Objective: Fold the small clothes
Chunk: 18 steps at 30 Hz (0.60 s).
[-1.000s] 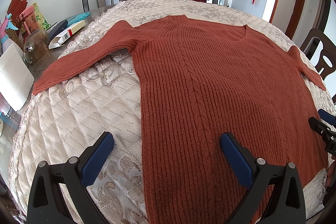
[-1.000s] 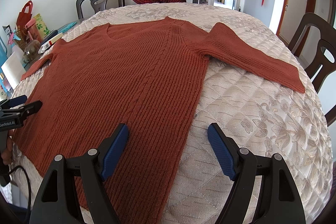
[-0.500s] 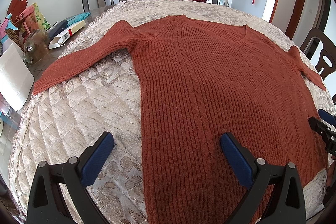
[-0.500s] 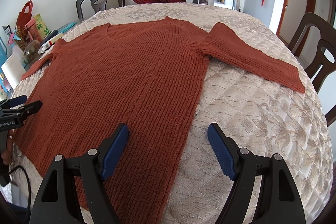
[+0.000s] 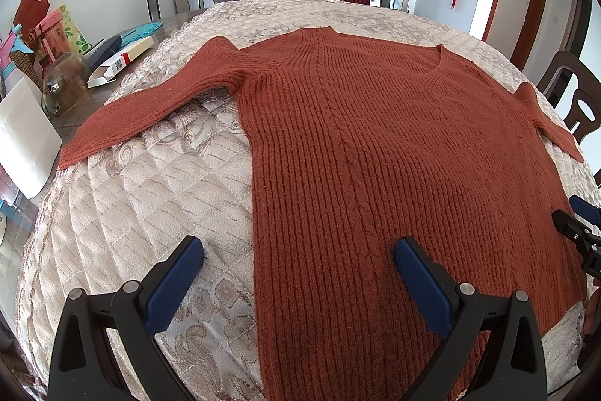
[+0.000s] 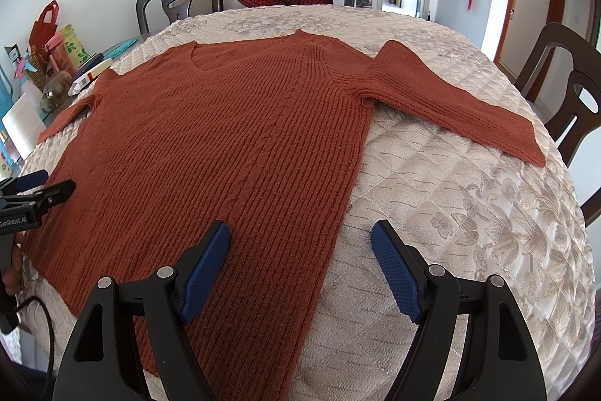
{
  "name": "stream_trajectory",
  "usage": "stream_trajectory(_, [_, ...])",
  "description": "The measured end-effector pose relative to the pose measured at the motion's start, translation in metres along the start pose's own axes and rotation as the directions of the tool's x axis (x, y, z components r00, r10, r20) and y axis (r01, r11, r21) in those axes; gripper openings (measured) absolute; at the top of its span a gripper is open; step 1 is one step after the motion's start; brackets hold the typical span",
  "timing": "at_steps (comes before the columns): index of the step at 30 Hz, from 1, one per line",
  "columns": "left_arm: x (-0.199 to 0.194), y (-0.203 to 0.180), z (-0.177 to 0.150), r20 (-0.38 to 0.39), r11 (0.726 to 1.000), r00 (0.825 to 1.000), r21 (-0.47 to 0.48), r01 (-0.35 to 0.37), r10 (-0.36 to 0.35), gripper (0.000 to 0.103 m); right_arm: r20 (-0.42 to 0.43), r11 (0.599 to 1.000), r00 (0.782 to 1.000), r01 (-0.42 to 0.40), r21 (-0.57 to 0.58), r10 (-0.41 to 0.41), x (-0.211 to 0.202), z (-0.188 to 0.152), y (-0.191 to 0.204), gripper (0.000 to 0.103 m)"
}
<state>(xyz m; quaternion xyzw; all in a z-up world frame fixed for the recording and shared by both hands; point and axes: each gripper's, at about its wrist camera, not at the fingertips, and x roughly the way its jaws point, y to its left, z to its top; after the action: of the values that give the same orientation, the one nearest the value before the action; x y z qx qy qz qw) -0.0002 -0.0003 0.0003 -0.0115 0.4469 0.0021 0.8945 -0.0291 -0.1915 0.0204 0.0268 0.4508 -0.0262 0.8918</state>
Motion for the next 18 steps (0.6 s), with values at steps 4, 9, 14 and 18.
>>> stream_trajectory(4, [0.0000, 0.0001, 0.0000, -0.001, 1.000, 1.000, 0.000, 0.000, 0.000, 0.103, 0.000, 1.000, 1.000, 0.000, 0.000, 0.000, 0.0000, -0.0001, 0.0002, 0.078])
stream_trajectory(9, [-0.0001, 0.0001, -0.0001, 0.000, 1.000, 1.000, 0.000, 0.000, 0.000, 0.103, 0.000, 1.000, 1.000, 0.000, 0.000, 0.000, 0.0000, 0.0000, 0.0005, 0.078])
stream_trajectory(14, [-0.0035, 0.0009, 0.0000, -0.001, 1.000, 1.000, -0.001, -0.002, 0.002, 0.103, 0.000, 1.000, 1.000, 0.001, 0.000, -0.001, 0.0001, 0.0001, 0.0006, 0.078])
stream_trajectory(18, [-0.0035, 0.0008, 0.0002, -0.003, 1.000, 1.000, 0.000, -0.003, 0.003, 0.103, 0.000, 1.000, 1.000, 0.000, 0.000, 0.000, 0.0000, 0.0001, 0.0006, 0.078])
